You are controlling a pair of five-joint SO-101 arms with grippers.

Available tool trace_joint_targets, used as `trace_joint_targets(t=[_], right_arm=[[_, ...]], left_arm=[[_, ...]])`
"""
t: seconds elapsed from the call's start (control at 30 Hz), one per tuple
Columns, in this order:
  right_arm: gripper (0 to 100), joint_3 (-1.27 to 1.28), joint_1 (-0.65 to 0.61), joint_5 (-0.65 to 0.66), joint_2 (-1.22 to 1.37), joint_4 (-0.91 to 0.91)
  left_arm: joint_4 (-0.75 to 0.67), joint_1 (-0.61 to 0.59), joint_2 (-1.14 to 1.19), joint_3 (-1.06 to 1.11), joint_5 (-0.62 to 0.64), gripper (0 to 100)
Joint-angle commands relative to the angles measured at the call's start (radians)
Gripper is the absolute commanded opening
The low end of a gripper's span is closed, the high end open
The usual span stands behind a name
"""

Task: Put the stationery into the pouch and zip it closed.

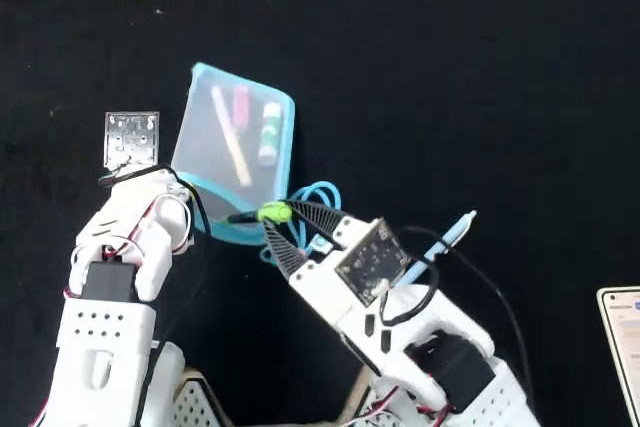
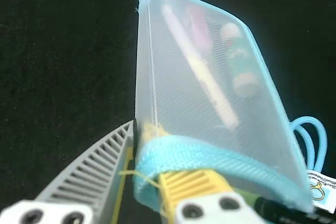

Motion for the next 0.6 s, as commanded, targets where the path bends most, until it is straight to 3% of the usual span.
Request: trace_joint_targets(t=[0.0,0.1,0.23,0.57], right_arm=[[1.1,-0.168,0.066,-0.006,0.113,0.009],[1.1,-0.237,0.091,-0.006,0.163,0.003],[1.1,-0.234,0.092,-0.005,0.183,-0.097],[1.1,0.087,0.092,-0.005,0.18,-0.649]], left_arm=[[-0.018,-0.002,-0.005,-0.042,0.008,3],[0.025,0.01,-0.003,-0.068,0.009,3],[0.213,0.056,-0.002,-0.209,0.009,3],[0.358,0.053,0.035,-0.36,-0.035,3]])
